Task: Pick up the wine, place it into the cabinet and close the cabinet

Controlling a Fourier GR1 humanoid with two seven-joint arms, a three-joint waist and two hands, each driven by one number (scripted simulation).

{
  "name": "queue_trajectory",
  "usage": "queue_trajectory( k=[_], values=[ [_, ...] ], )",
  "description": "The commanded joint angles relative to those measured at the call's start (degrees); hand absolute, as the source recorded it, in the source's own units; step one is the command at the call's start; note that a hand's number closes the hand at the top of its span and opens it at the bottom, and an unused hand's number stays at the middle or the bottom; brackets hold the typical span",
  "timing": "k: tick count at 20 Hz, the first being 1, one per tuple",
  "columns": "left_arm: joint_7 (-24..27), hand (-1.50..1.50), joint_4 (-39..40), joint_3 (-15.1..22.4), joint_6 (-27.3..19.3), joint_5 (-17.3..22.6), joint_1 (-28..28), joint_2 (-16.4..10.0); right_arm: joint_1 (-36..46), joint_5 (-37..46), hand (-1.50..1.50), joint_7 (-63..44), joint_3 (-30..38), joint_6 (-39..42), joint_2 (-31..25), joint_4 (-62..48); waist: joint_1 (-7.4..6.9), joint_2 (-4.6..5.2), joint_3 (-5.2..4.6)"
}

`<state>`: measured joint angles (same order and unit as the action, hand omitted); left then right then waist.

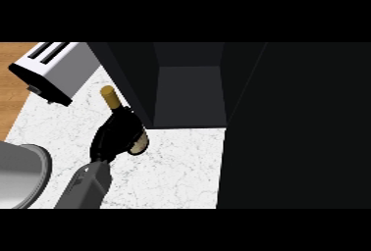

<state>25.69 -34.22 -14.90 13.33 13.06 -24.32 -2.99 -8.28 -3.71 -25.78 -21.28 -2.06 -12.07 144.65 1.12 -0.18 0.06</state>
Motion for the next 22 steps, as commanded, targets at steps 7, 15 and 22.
queue_trajectory(
  k=[7, 15, 22],
  values=[
    [3.1, 1.50, 0.4, 1.6, -4.7, -2.4, -3.2, 1.3, -2.3, -3.0, -1.50, -5.5, 0.7, -0.5, -0.9, 13.6, -0.16, 0.03, -0.09],
    [14.7, 1.50, -11.3, -0.2, 4.6, 1.0, 16.0, -3.8, -2.7, -1.8, -1.50, -2.9, 1.0, -1.2, 0.0, 9.9, -1.70, -0.45, 0.01],
    [12.9, 1.50, -25.4, 4.8, 5.0, 2.5, 22.9, 2.8, 2.0, -1.7, -1.50, -9.5, 0.1, -3.0, 0.0, 13.1, -1.45, -0.30, -0.08]
  ],
)
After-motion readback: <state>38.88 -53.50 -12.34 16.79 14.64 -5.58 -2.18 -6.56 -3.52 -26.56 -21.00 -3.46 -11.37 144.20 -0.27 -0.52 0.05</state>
